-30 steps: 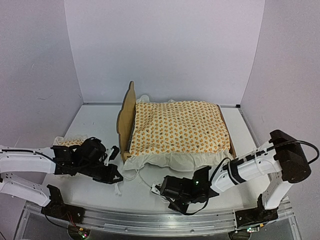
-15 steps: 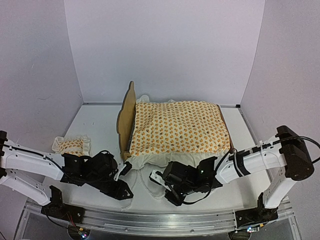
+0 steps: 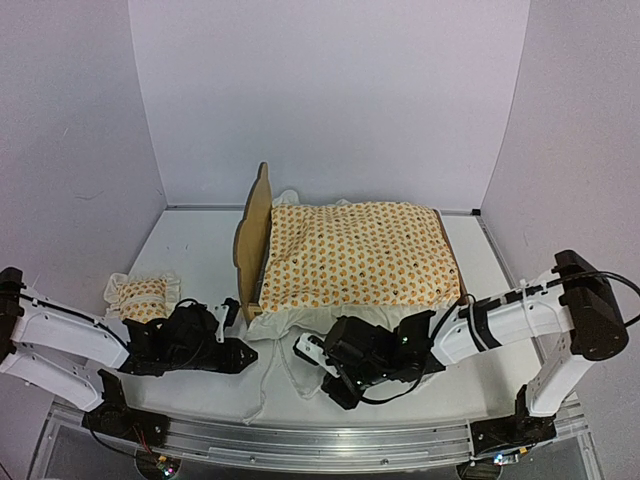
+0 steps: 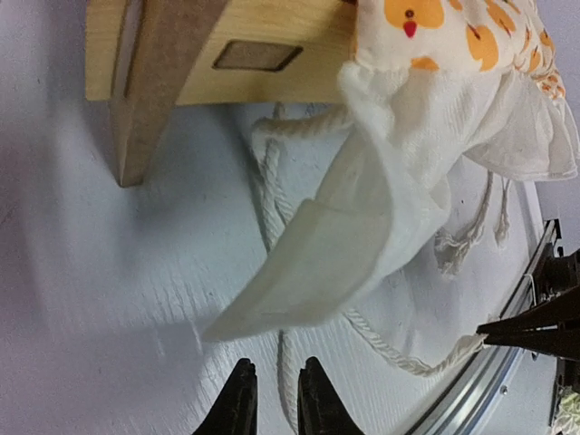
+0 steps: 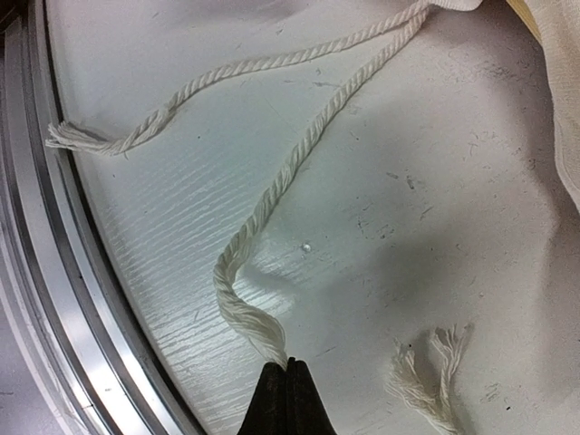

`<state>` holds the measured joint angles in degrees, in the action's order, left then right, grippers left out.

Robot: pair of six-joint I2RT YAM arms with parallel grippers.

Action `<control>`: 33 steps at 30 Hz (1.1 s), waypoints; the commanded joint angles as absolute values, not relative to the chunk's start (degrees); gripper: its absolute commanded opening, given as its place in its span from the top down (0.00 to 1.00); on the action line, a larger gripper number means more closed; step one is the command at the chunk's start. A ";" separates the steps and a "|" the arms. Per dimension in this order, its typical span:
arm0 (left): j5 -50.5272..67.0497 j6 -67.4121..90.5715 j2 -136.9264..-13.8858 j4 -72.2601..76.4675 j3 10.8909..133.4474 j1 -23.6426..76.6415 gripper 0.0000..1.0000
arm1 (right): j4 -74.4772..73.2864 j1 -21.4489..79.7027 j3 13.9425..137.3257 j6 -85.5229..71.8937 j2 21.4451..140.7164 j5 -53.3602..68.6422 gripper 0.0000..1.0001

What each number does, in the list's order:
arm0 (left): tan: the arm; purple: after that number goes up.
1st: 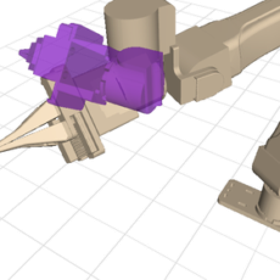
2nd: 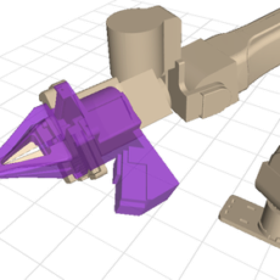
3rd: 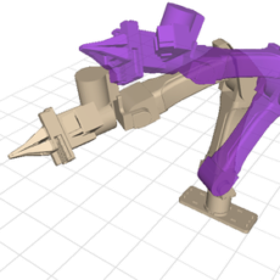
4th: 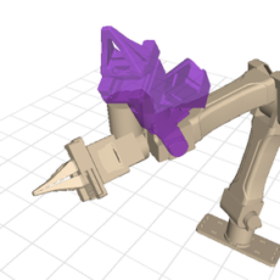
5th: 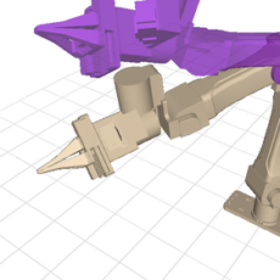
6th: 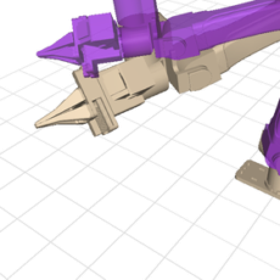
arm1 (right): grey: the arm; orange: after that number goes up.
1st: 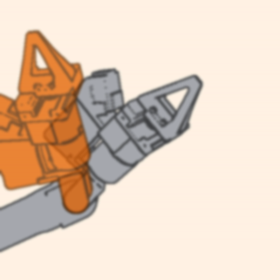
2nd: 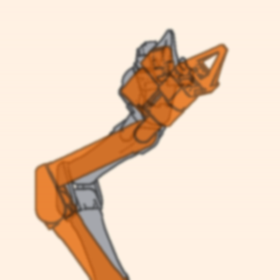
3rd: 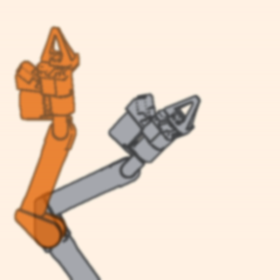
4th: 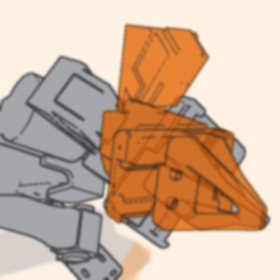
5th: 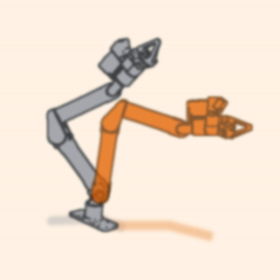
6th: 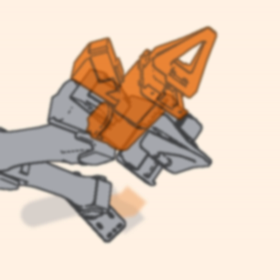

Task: Set up the pet bed

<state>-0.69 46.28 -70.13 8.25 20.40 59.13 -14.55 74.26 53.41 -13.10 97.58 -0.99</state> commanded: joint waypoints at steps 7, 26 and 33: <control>-18.11 33.89 -76.77 41.93 13.49 62.14 0.87 | -9.94 73.93 56.77 -13.21 93.70 1.19 1.00; -22.05 28.75 -88.43 58.15 19.87 61.26 0.80 | -9.58 74.00 56.27 -13.53 90.51 0.86 1.00; -22.66 34.72 -88.68 54.62 20.14 60.38 0.78 | -9.42 74.00 56.15 -13.01 90.31 0.69 1.00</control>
<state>-23.11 32.01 -88.60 54.30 18.76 60.88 -11.49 74.26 55.75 -13.15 92.51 0.84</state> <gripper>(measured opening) 0.222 0.015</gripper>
